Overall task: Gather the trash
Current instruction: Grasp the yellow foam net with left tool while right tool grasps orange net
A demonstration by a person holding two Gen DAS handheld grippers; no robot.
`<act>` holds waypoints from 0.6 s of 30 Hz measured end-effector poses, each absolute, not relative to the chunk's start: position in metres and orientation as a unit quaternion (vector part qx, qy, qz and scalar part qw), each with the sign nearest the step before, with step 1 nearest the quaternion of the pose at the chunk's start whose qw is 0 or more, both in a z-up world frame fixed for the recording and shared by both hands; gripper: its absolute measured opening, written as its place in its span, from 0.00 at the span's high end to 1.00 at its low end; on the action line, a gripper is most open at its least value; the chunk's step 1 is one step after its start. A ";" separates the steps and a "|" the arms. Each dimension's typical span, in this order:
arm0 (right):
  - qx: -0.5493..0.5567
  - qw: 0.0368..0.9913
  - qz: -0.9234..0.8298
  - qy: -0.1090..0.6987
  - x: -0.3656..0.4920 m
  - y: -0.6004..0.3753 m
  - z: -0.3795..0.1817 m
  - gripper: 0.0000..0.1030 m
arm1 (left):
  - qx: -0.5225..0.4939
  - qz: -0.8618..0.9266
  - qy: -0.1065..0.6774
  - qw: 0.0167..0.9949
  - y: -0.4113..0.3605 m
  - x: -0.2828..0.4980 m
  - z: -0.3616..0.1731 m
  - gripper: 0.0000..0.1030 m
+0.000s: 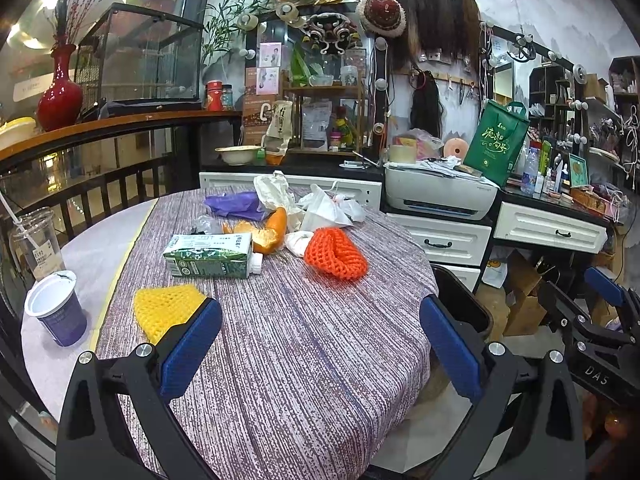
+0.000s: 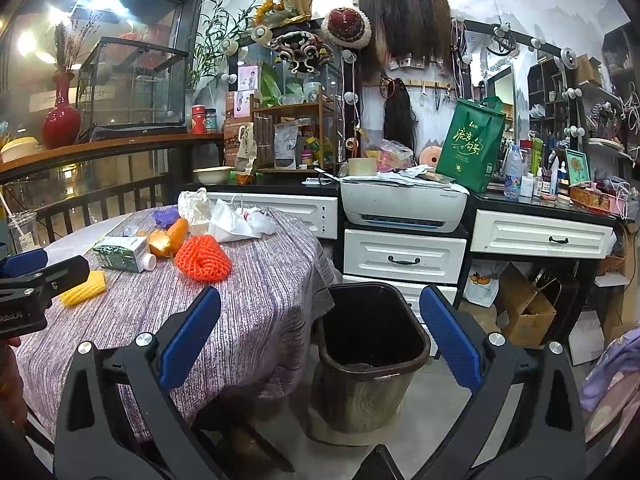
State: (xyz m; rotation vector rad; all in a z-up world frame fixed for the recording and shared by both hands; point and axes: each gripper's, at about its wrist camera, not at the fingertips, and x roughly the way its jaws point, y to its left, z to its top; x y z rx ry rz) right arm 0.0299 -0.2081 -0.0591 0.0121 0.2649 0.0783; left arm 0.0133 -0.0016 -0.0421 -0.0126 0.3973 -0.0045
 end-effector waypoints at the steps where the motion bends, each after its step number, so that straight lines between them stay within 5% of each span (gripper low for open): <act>1: 0.006 0.990 0.039 0.133 0.030 -0.208 -0.059 0.05 | -0.006 -0.002 0.199 0.980 -0.001 0.013 -0.039 0.05; 18: -0.041 0.950 0.168 0.259 0.094 -0.166 -0.078 0.05 | 0.000 -0.024 0.296 0.955 0.054 0.042 -0.041 0.05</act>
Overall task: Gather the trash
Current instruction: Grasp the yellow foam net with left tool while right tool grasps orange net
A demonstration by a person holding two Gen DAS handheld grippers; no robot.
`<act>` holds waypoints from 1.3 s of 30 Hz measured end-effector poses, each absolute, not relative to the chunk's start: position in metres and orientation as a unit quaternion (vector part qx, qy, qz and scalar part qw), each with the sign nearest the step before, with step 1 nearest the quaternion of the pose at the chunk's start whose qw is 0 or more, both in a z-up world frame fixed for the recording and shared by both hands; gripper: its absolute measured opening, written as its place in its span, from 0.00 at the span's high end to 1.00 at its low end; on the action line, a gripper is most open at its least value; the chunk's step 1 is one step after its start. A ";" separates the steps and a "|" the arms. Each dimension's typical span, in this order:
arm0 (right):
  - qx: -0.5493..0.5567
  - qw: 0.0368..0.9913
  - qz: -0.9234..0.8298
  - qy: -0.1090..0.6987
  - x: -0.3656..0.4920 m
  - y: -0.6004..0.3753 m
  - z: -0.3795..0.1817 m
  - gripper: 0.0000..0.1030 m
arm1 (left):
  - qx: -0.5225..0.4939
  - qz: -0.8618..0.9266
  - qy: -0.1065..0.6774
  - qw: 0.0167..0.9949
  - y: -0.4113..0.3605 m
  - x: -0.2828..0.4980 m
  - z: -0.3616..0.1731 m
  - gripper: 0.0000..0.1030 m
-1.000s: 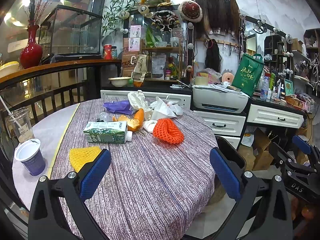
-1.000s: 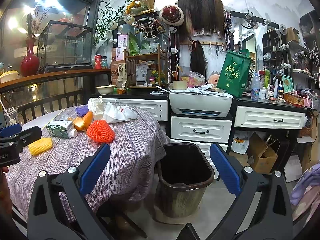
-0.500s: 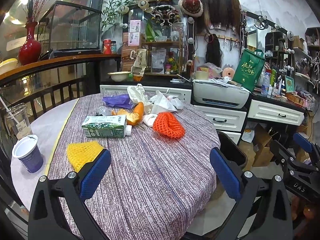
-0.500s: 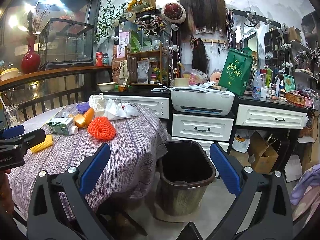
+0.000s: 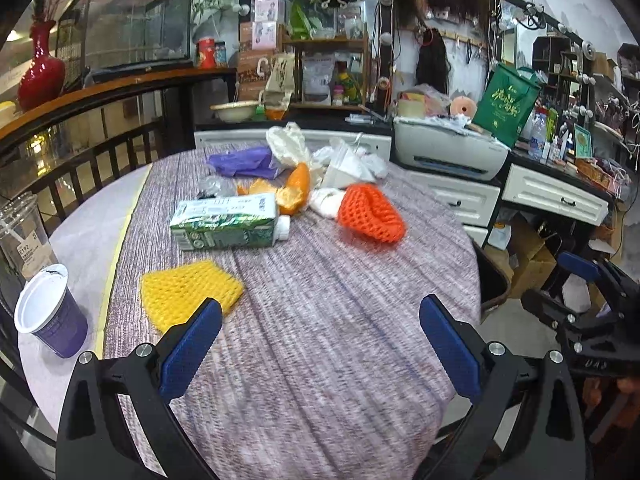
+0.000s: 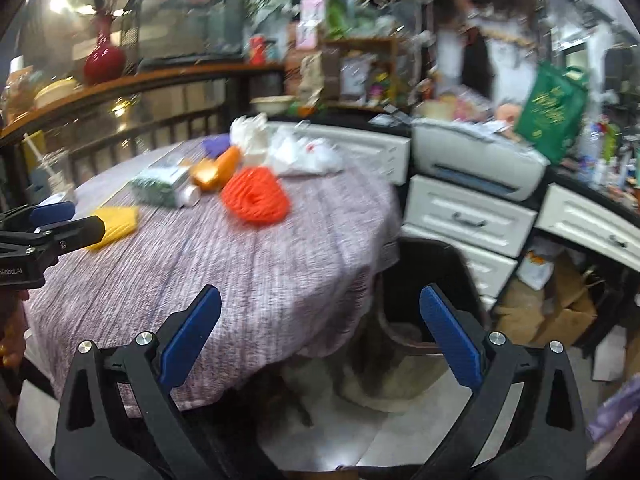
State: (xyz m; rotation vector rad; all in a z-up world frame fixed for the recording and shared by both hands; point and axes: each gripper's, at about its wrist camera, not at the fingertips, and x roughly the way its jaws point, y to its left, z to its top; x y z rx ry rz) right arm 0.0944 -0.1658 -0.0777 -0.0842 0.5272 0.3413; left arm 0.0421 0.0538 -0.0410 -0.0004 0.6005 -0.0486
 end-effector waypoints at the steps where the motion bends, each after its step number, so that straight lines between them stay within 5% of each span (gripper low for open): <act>1: -0.042 0.948 0.176 0.262 0.099 -0.163 -0.079 0.05 | -0.001 -0.030 0.307 0.951 0.061 0.046 -0.042 0.05; 10: -0.044 0.913 0.247 0.323 0.164 -0.126 -0.086 0.05 | 0.014 0.003 0.410 0.912 0.110 0.090 -0.054 0.05; 26: -0.086 0.873 0.309 0.366 0.215 -0.080 -0.079 0.05 | 0.041 0.020 0.454 0.890 0.132 0.126 -0.067 0.11; 31: -0.093 0.869 0.312 0.373 0.229 -0.072 -0.079 0.06 | 0.037 0.031 0.446 0.894 0.135 0.123 -0.064 0.24; 39: -0.106 0.858 0.310 0.395 0.257 -0.057 -0.083 0.21 | -0.020 0.040 0.433 0.900 0.155 0.121 -0.059 0.48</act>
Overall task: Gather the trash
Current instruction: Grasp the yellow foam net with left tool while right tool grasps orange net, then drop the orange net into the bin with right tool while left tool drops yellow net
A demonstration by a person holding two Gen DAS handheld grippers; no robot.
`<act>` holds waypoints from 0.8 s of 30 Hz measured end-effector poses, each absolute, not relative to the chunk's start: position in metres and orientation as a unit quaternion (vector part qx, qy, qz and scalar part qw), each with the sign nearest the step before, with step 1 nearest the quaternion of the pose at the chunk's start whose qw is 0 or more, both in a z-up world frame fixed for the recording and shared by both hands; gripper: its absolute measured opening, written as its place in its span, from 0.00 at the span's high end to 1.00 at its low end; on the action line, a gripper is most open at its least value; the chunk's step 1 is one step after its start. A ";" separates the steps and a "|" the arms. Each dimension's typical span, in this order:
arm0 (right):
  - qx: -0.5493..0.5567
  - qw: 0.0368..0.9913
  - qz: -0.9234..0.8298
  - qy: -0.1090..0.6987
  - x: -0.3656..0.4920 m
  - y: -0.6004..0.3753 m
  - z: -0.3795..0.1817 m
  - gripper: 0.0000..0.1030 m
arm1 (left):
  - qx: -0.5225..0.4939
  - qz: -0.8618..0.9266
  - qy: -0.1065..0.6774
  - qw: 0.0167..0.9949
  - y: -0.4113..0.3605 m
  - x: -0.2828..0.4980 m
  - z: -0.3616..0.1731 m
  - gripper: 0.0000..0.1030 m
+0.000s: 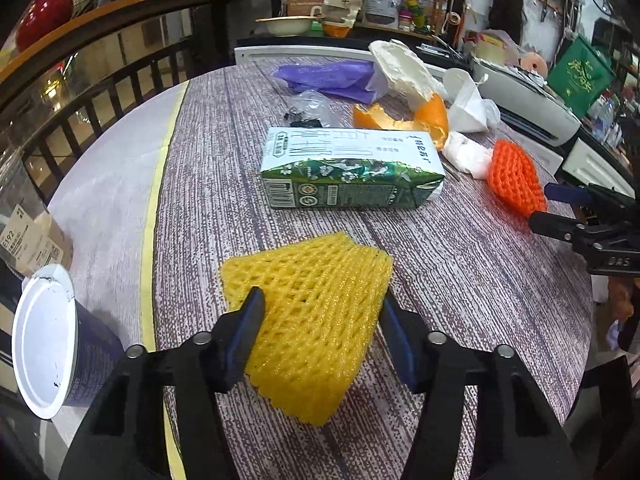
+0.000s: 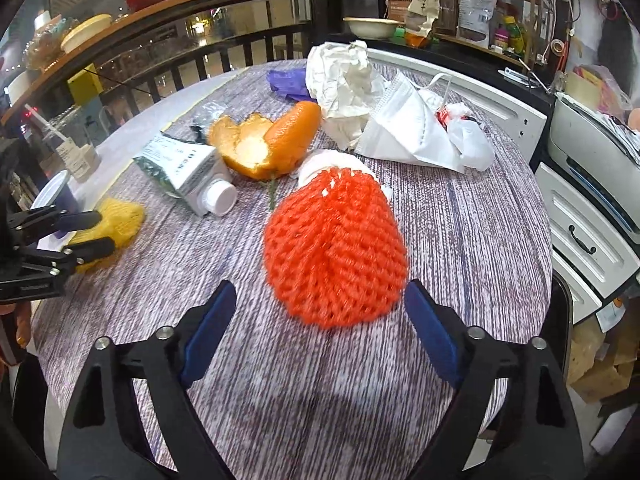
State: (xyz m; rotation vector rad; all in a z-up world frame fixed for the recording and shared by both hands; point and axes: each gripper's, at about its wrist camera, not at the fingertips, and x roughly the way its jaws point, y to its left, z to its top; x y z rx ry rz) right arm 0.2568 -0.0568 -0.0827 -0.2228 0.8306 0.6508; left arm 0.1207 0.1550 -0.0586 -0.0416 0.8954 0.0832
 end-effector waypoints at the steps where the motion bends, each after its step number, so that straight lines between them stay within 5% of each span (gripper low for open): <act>1: -0.107 0.857 0.309 0.399 0.261 -0.055 -0.084 0.22 | -0.024 0.041 0.432 0.901 0.156 0.121 -0.058 0.51; 3: -0.111 0.855 0.305 0.404 0.267 -0.052 -0.086 0.25 | -0.032 0.044 0.427 0.902 0.159 0.120 -0.057 0.57; 8: -0.118 0.859 0.294 0.402 0.273 -0.051 -0.088 0.61 | -0.056 0.046 0.418 0.906 0.165 0.118 -0.056 0.78; 11: -0.114 0.861 0.296 0.398 0.271 -0.057 -0.086 0.71 | -0.066 0.043 0.414 0.907 0.166 0.115 -0.054 0.86; 24: -0.061 0.880 0.315 0.349 0.246 -0.098 -0.065 0.73 | -0.096 0.008 0.365 0.926 0.139 0.093 -0.030 0.88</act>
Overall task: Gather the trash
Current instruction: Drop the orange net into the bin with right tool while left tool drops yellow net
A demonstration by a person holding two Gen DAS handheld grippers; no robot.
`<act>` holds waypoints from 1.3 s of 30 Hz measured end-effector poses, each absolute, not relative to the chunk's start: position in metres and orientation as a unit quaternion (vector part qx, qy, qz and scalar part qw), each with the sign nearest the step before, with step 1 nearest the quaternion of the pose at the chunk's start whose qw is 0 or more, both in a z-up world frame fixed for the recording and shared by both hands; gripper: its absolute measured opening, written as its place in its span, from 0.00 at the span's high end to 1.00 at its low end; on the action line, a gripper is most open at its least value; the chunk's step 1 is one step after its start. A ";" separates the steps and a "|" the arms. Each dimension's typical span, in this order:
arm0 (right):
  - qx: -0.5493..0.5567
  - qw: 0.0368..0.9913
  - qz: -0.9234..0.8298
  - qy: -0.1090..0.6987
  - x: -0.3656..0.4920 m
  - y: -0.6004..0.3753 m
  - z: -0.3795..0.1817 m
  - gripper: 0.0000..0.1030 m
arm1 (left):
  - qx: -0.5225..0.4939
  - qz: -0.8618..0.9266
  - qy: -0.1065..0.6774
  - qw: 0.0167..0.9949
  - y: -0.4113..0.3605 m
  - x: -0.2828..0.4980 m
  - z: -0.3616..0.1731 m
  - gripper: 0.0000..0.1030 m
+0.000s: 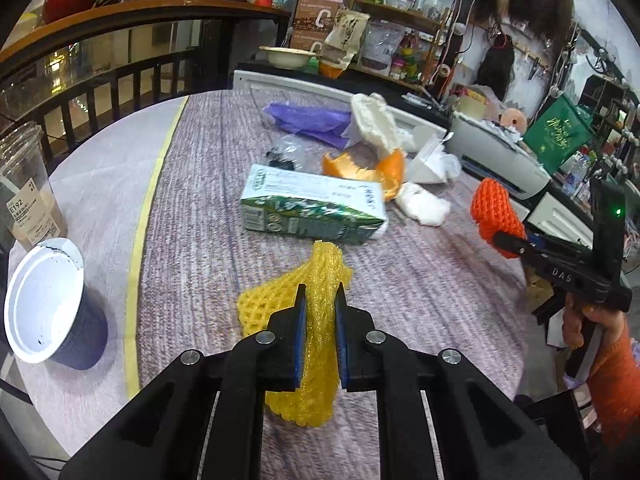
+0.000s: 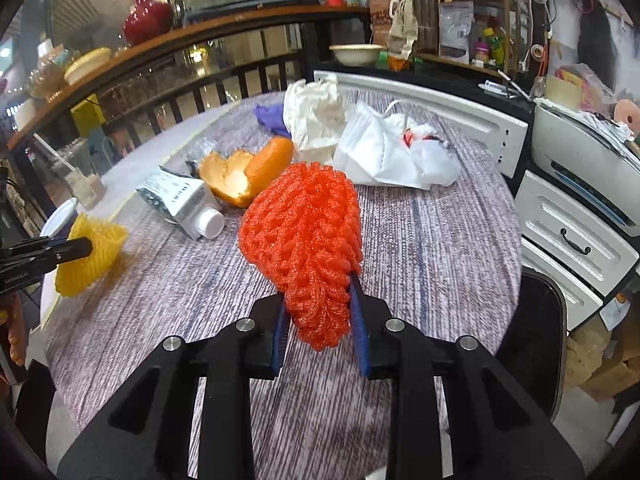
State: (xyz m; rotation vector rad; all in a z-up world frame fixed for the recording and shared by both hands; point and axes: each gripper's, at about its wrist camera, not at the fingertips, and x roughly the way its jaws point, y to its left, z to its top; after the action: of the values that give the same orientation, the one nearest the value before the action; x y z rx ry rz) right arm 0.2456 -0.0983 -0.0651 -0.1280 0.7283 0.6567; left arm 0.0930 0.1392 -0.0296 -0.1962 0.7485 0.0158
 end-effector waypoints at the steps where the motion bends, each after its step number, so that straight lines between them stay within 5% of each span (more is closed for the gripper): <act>1: -0.056 0.881 0.317 0.347 0.243 -0.103 -0.064 0.73 | -0.097 0.001 0.360 0.928 0.134 0.092 -0.027 0.88; 20: 0.008 0.914 0.220 0.340 0.252 -0.235 -0.074 0.73 | -0.073 -0.135 0.315 0.937 0.014 0.139 0.011 0.88; 39: 0.047 0.879 0.094 0.466 0.349 -0.286 -0.213 0.72 | -0.064 -0.202 0.332 0.919 -0.069 0.191 0.013 0.88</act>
State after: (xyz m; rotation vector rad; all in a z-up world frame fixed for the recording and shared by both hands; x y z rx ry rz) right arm 0.3490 -0.2858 -0.2132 0.0978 0.9710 0.1950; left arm 0.1905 -0.0689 0.0134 -0.1322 0.6816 -0.4143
